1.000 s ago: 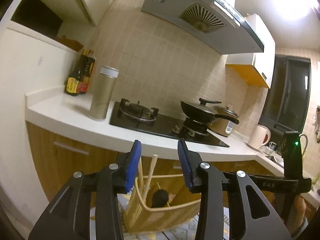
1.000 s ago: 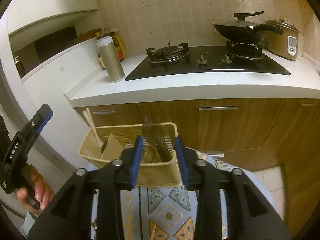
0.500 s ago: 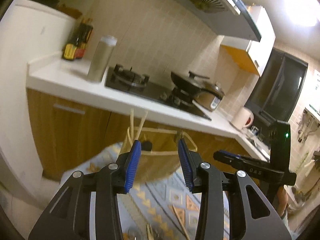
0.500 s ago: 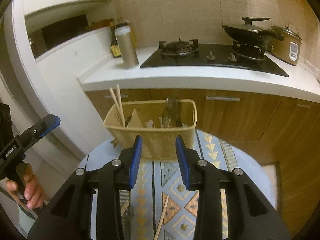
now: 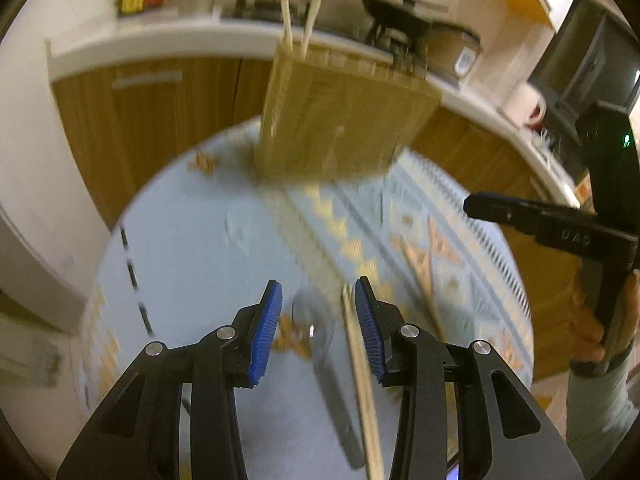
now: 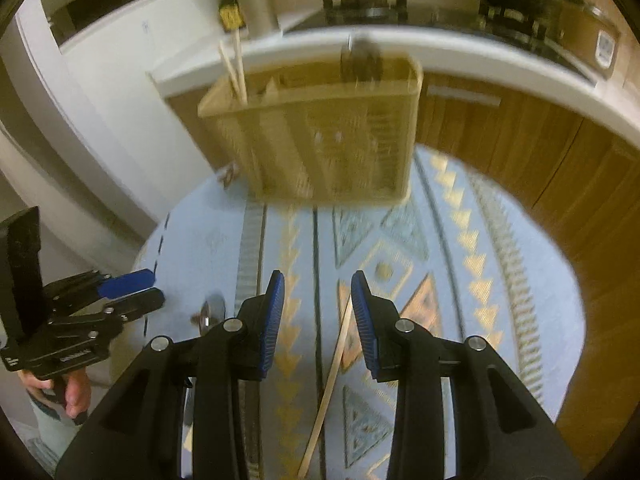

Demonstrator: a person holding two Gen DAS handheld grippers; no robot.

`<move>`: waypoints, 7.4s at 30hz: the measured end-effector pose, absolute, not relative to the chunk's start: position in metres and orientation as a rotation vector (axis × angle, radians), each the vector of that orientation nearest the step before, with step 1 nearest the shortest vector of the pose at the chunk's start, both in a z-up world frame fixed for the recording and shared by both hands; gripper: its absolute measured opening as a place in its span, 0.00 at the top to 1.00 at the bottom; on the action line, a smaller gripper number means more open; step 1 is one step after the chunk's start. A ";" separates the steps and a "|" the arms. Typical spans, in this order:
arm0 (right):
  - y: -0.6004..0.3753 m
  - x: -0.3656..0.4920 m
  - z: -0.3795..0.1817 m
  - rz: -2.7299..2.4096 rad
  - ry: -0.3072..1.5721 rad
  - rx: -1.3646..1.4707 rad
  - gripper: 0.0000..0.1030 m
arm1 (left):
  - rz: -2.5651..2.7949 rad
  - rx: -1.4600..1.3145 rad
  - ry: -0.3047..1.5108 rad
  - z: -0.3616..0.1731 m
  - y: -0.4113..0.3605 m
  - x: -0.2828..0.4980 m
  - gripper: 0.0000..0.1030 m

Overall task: Organize utensils
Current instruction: 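Move both open tools back down toward the utensils on the table, then close the left tool on a clear spoon while the right tool grasps another clear spoon, then lift the spoon with the left tool while the right tool carries its spoon to the caddy, then open the left tool over the caddy while the right tool releases its spoon, then move both open tools back down toward the remaining chopsticks, then close the left tool on a pair of chopsticks while the right tool grasps a single chopstick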

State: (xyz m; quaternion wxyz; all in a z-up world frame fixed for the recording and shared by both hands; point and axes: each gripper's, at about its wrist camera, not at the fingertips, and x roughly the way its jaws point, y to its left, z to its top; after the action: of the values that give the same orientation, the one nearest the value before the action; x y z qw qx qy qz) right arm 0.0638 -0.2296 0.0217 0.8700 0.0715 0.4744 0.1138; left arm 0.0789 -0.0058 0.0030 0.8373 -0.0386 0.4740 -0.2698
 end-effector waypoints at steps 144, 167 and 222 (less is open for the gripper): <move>-0.267 0.161 0.082 -0.015 0.162 0.049 0.90 | -0.383 -0.287 0.110 0.100 -0.041 0.185 0.90; -0.279 0.121 0.069 0.006 0.202 0.074 0.31 | -0.426 -0.217 0.187 0.087 -0.042 0.181 0.79; -0.212 0.059 -0.071 0.211 1.336 0.039 0.83 | -0.639 0.381 1.181 -0.041 -0.094 0.051 0.65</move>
State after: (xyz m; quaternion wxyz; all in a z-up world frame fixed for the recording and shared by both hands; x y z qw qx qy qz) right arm 0.0592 -0.2116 -0.0706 0.7796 0.0181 0.6183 0.0976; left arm 0.0513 -0.0940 -0.0413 0.7664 0.1752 0.5436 -0.2941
